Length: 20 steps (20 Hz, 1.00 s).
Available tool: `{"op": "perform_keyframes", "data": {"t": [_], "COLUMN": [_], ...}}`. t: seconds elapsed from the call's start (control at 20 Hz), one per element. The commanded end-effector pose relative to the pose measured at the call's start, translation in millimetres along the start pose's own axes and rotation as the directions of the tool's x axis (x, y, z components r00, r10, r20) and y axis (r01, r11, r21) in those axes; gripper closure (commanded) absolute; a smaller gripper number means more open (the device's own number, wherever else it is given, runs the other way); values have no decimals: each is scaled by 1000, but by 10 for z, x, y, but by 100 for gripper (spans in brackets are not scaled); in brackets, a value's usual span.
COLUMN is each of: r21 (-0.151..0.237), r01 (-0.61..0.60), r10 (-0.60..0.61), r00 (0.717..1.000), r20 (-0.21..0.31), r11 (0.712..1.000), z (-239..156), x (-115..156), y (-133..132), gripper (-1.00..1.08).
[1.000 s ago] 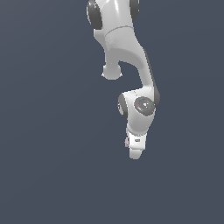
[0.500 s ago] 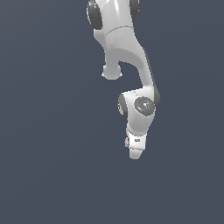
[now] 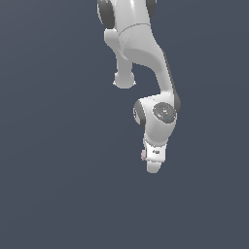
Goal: Pick up the object and move it to a goal position.
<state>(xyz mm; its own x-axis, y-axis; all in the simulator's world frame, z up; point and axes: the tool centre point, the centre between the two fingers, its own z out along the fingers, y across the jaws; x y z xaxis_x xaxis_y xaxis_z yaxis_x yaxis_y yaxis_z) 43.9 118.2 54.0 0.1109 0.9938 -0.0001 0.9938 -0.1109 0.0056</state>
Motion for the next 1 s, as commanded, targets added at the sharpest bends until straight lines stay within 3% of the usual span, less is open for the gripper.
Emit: {"op": "perform_keyframes", "data": {"t": [0.0,0.6,0.95], "r21": [-1,3,5], "r01": [1,2,2], "r10": [-1,-2,-2], "r00": [1000,1000,1000], "r20": [0,3,2], "r11": [1000,1000,1000], "z": [-80,-680,-907], "x": [76,660,885], "y": [-80,-718,-941], "gripper": [108,108,108]}}
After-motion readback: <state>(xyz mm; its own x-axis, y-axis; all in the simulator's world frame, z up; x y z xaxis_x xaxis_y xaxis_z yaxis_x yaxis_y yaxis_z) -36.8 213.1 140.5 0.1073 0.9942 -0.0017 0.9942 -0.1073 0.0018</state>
